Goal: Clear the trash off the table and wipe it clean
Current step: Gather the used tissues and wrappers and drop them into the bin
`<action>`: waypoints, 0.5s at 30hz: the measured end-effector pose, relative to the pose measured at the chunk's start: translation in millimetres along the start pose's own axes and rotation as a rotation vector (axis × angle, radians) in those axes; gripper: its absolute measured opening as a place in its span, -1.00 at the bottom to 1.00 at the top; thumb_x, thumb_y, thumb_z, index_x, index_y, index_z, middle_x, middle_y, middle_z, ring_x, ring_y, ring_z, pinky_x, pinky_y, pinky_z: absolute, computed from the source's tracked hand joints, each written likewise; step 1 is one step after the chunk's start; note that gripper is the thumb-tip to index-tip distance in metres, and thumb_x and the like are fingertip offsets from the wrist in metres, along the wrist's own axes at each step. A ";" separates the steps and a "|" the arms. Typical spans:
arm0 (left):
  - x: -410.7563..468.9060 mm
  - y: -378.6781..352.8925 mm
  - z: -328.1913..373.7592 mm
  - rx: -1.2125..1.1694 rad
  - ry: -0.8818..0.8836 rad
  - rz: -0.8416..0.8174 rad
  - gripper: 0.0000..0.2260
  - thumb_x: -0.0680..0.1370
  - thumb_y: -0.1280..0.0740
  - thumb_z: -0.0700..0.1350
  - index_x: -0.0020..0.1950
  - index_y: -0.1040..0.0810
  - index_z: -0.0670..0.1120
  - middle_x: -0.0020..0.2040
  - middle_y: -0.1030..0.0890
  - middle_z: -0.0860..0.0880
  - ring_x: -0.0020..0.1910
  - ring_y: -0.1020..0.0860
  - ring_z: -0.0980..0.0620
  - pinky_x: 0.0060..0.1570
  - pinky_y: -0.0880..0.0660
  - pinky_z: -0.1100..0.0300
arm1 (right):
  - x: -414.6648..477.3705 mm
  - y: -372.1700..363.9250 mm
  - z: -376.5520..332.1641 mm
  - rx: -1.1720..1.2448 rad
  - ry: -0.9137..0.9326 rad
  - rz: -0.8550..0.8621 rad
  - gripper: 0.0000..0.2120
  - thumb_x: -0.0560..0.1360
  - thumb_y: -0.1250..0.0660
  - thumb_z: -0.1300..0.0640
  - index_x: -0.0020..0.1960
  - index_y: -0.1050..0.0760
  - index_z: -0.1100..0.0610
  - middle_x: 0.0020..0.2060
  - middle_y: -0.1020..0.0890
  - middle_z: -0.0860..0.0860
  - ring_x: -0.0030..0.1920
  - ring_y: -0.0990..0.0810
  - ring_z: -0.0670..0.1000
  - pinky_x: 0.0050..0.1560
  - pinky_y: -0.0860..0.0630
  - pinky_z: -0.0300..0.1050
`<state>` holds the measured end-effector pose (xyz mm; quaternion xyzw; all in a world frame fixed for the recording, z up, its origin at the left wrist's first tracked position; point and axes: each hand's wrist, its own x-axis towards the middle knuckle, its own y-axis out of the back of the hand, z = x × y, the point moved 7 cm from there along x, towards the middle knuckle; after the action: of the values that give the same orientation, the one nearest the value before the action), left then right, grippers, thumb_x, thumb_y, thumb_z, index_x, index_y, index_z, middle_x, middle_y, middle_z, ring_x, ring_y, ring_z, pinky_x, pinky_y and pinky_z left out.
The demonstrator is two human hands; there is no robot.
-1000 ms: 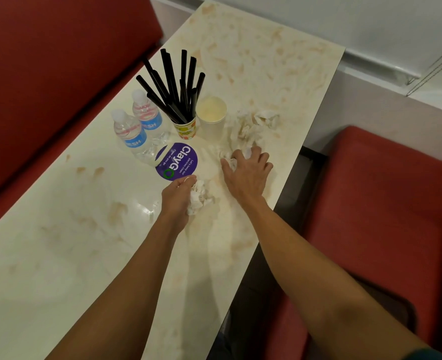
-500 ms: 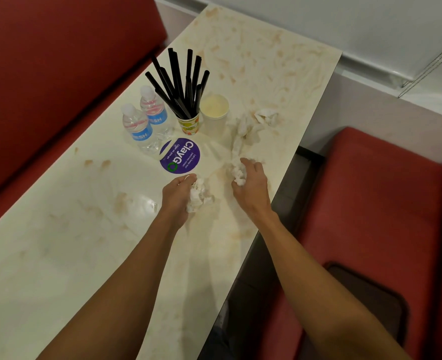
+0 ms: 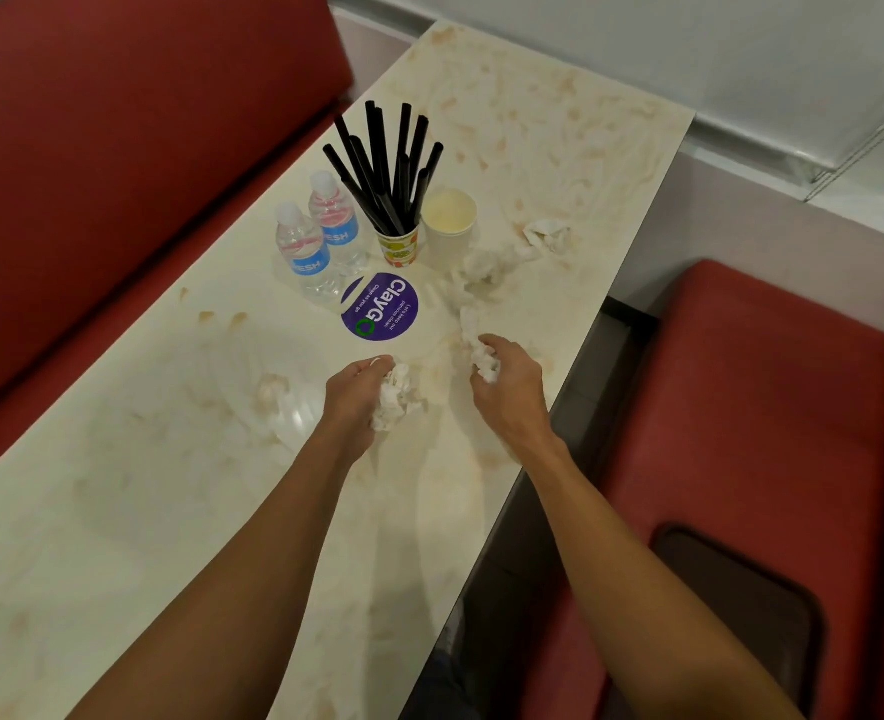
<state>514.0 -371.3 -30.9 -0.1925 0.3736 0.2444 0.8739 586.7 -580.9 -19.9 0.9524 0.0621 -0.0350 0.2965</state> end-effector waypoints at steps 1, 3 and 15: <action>2.8 2.1 0.9 -0.010 -0.002 0.004 -0.79 0.48 -0.51 -0.17 0.06 -0.67 -0.23 -0.02 -0.68 -0.26 -0.10 -0.67 -0.25 0.08 -0.62 -0.37 | 3.2 1.1 -1.1 -0.022 -0.004 0.002 -0.54 0.57 -0.44 0.22 0.45 -0.51 0.14 0.15 -0.62 0.08 0.06 -0.61 0.01 0.18 -0.62 -0.08; 8.4 3.8 2.6 -0.016 -0.009 -0.003 -0.75 0.44 -0.53 -0.15 0.07 -0.67 -0.22 -0.01 -0.67 -0.26 -0.01 -0.69 -0.29 0.10 -0.60 -0.39 | 13.8 4.2 -4.3 -0.078 0.000 0.024 -0.52 0.55 -0.41 0.17 0.47 -0.52 0.10 0.07 -0.58 0.05 -0.01 -0.60 0.03 0.14 -0.63 0.02; 39.6 2.6 12.5 0.009 -0.047 0.025 -0.90 0.57 -0.49 -0.13 -0.01 -0.64 -0.15 -0.01 -0.72 -0.21 -0.25 -0.65 -0.12 0.09 -0.66 -0.27 | 97.1 -29.6 -14.9 -0.754 0.263 -0.063 -0.42 0.60 -0.21 -0.33 0.57 -0.33 -0.18 0.25 -0.59 0.12 0.21 -0.55 0.17 0.23 -0.37 0.20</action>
<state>543.3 -351.5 -52.7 -0.1780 0.3566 0.2581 0.8801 679.1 -538.7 -34.3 0.7706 0.1374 0.1034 0.6136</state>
